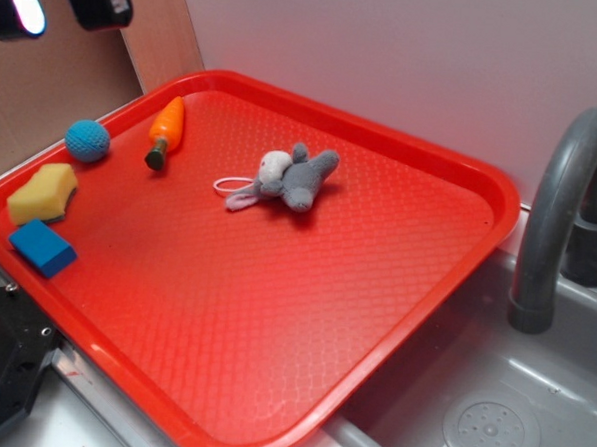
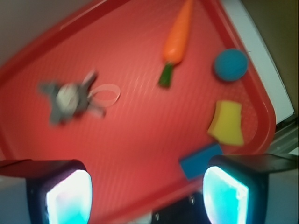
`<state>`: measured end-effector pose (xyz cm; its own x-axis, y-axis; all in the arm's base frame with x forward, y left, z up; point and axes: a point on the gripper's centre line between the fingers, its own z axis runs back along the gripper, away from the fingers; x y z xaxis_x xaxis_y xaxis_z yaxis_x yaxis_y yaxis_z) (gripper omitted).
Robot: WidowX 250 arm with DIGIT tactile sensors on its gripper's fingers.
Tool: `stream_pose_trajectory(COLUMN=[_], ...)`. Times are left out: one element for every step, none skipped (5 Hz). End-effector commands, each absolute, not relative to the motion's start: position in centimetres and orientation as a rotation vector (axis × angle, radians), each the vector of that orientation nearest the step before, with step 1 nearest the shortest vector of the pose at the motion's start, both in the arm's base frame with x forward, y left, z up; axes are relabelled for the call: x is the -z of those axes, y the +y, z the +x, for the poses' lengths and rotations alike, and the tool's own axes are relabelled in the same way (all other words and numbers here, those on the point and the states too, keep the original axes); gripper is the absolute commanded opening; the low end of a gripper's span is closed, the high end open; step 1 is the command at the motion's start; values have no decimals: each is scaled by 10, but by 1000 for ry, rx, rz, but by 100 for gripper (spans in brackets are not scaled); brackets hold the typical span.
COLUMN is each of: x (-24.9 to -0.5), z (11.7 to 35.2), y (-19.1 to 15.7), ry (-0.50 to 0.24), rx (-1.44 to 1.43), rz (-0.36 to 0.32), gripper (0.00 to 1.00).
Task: Grab the carrot.
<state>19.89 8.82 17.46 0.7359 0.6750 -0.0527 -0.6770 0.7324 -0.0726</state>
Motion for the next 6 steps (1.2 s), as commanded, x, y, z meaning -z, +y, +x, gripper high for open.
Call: stream_pose_trajectory(x=[-139,-120,-92,-64,-39,-22], z=[214,226,247,252,262,266], y=[142,146,150,150,147,131], ry=[-99,-117,-133,-141,-132,-122], rx=[-899,-887,-871,-849,-812,-776], rz=[4,25,54,81,141,145], gripper=[100,100,100,100,100,100])
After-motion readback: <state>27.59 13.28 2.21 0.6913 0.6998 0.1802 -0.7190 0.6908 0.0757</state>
